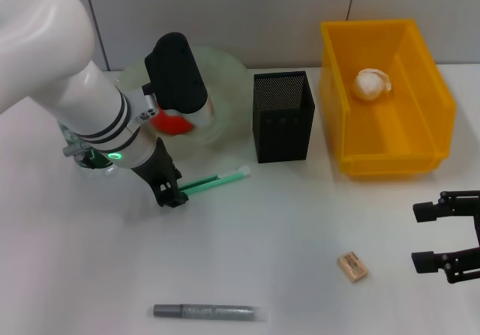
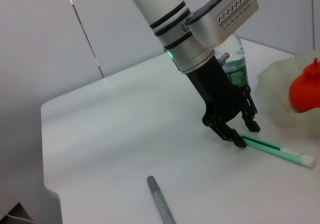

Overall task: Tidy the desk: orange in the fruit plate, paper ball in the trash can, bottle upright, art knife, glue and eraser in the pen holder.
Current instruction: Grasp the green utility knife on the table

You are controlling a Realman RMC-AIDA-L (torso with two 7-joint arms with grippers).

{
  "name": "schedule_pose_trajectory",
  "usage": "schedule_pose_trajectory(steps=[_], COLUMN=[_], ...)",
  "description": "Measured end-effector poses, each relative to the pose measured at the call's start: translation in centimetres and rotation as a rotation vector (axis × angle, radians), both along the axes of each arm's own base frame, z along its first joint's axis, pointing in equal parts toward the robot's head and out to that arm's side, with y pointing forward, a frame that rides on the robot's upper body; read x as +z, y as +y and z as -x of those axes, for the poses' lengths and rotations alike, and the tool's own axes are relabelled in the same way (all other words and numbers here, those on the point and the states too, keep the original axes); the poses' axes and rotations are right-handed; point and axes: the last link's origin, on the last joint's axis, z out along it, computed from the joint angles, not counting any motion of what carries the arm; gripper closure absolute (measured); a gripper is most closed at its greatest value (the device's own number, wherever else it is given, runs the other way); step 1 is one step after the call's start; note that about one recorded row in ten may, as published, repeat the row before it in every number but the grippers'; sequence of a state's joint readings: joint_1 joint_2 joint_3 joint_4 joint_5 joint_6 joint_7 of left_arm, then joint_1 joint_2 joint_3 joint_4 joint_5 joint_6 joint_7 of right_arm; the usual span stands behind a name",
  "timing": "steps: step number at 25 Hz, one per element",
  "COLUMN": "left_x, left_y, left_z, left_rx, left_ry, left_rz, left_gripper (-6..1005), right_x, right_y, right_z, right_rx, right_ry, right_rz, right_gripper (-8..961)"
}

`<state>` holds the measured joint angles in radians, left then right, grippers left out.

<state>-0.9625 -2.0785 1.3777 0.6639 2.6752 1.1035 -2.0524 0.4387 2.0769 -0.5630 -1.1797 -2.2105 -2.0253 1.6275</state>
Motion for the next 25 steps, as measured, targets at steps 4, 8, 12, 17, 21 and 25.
schedule_pose_trajectory(steps=[4, 8, 12, 17, 21, 25], left_x=[0.00, 0.00, -0.04, -0.08, -0.11, -0.19], left_y=[0.06, 0.04, -0.03, -0.05, 0.00, -0.02], left_z=[-0.14, -0.16, -0.20, -0.27, -0.44, -0.40], left_rx=[-0.003, -0.003, -0.002, -0.003, -0.009, -0.007], left_ry=[0.000, 0.000, 0.004, 0.008, 0.010, 0.013], left_rz=[0.000, 0.002, 0.009, 0.013, 0.015, 0.019], left_gripper=[622, 639, 657, 659, 657, 655], right_x=[-0.02, -0.04, -0.06, -0.09, -0.10, -0.12], right_y=[0.00, -0.01, -0.01, -0.03, -0.03, -0.03], right_z=[-0.01, -0.02, -0.03, -0.07, -0.08, -0.07], right_rx=[-0.001, -0.001, -0.002, -0.004, -0.004, -0.004], right_ry=[0.001, 0.002, 0.003, 0.005, 0.005, 0.006], right_rz=[0.000, 0.001, 0.002, 0.004, 0.004, 0.005], right_gripper=[179, 180, 181, 182, 182, 183])
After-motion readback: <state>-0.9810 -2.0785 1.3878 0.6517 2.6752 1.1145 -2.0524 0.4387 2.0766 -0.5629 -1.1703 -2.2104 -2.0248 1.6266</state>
